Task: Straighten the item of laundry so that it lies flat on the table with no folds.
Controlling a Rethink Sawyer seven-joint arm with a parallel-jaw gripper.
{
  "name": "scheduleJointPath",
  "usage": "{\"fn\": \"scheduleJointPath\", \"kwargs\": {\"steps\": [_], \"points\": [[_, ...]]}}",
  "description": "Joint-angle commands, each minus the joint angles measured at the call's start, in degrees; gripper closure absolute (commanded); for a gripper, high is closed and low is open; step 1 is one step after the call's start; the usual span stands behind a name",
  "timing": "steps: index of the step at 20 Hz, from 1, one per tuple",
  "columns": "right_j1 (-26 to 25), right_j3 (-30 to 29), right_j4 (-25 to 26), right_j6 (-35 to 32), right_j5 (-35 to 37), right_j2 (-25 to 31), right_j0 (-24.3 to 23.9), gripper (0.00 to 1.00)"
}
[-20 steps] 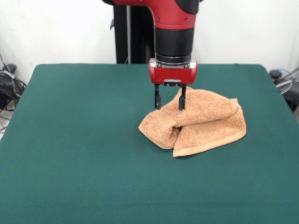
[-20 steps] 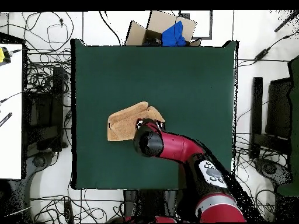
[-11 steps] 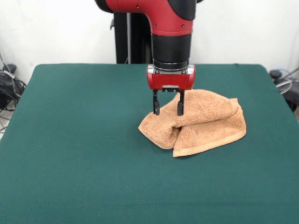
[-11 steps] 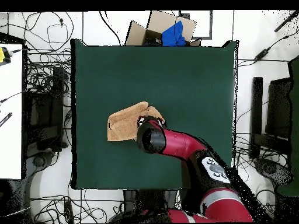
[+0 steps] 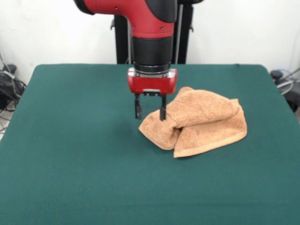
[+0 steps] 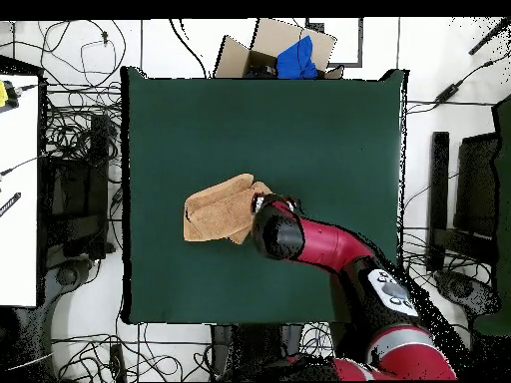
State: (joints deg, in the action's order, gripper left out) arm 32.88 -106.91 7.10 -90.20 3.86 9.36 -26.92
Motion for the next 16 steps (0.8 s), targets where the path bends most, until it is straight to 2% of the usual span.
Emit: {"fn": "scheduleJointPath", "kwargs": {"steps": [1, 7, 16], "points": [[-1.9, 3.3, 4.0, 0.4, 7.4, 5.6, -2.3, 0.0], [-1.5, 2.0, 4.6, -1.3, 7.7, 6.3, -2.5, 0.0], [-3.2, 0.3, 3.5, -4.3, 5.2, 7.3, -0.4, 0.0]]}}
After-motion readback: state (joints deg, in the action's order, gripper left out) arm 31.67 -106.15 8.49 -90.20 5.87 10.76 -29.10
